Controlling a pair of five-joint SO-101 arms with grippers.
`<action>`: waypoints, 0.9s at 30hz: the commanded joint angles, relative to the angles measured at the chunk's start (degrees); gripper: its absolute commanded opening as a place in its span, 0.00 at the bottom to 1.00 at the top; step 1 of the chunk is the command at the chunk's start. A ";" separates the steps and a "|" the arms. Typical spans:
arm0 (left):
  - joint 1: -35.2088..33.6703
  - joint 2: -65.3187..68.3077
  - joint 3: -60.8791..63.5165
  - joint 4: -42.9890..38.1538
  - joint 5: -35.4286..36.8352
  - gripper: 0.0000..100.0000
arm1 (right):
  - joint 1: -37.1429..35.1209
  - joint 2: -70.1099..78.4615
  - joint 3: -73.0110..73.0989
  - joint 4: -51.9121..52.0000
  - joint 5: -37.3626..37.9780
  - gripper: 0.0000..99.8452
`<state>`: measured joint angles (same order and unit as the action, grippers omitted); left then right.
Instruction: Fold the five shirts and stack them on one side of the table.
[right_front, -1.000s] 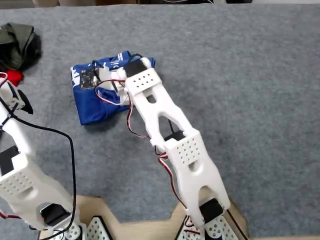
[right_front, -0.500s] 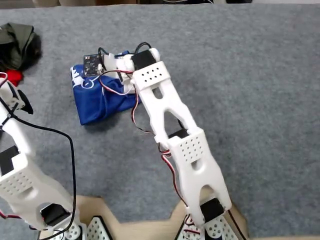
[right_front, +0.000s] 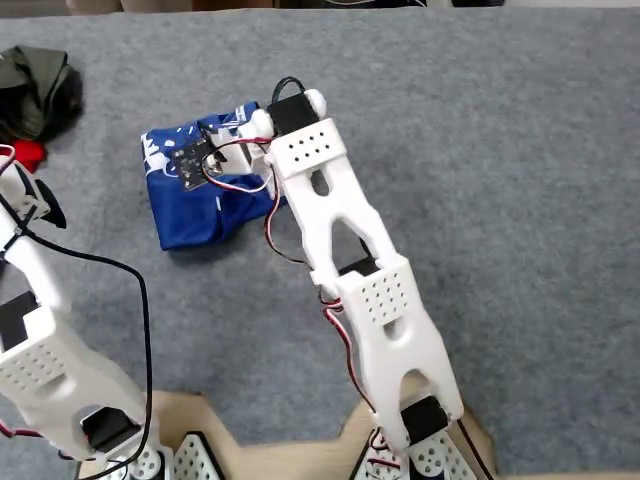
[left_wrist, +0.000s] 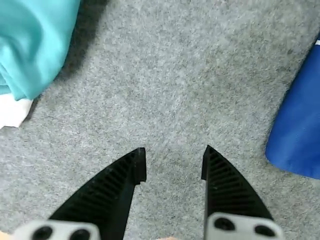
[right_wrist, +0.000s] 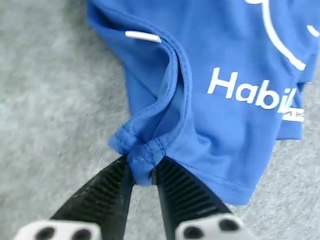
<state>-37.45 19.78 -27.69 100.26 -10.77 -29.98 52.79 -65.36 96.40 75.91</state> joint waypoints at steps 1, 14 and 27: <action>0.70 -3.21 -0.18 0.44 -0.44 0.19 | 1.71 -0.48 -1.45 0.97 1.93 0.01; 2.90 -3.21 -0.26 0.44 -0.44 0.19 | 4.00 -0.92 -0.31 2.81 1.85 0.27; 16.70 -3.03 -0.70 -11.34 8.97 0.19 | 6.46 -0.48 -19.74 -3.87 -33.23 0.27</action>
<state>-24.26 19.78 -27.69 93.67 -5.85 -26.11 52.70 -81.89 97.01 54.64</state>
